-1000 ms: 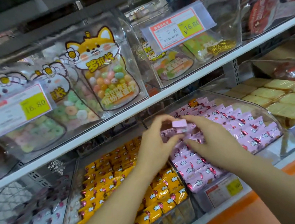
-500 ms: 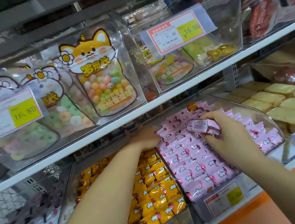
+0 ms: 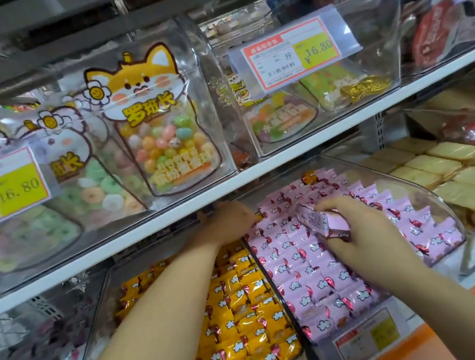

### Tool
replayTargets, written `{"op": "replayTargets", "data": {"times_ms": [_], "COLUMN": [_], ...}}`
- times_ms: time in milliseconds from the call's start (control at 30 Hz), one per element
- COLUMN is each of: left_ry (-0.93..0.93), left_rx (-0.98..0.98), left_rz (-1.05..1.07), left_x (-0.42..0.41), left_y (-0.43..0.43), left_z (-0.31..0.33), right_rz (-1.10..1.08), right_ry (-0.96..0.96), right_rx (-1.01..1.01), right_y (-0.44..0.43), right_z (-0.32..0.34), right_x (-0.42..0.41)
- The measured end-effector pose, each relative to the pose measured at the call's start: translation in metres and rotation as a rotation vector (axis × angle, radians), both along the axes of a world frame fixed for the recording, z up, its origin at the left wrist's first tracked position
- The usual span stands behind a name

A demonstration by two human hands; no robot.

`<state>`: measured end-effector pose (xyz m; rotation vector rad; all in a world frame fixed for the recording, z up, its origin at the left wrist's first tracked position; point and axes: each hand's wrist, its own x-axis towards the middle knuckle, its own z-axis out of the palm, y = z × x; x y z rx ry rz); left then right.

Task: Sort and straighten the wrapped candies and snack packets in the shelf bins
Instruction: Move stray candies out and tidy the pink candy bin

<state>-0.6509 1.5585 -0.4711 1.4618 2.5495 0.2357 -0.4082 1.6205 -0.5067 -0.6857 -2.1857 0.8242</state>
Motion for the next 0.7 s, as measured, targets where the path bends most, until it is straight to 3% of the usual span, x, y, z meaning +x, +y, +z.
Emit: {"op": "replayTargets", "data": {"times_ms": [133, 300, 400, 467, 600, 700], "left_ry": [0.094, 0.088, 0.252, 0.308, 0.201, 0.299], "left_rx": [0.351, 0.196, 0.107, 0.110, 0.191, 0.141], "left_rz": [0.155, 0.192, 0.249, 0.311, 0.424, 0.372], "left_x": [-0.007, -0.011, -0.014, -0.017, -0.026, -0.040], "left_y": [0.008, 0.022, 0.030, 0.035, 0.045, 0.049], "left_z": [-0.009, -0.005, -0.006, -0.009, -0.016, -0.025], "right_rz": [-0.028, -0.020, -0.008, -0.006, -0.009, -0.011], "right_ry": [-0.068, -0.108, -0.103, -0.099, -0.090, -0.095], "right_rx": [0.075, 0.097, 0.084, 0.078, 0.073, 0.076], "right_y": [-0.003, -0.004, -0.004, -0.004, -0.004, -0.004], "right_z": [0.002, 0.004, 0.003, 0.003, 0.002, 0.001], "right_x": [-0.002, -0.003, -0.003, -0.002, -0.003, -0.003]}}
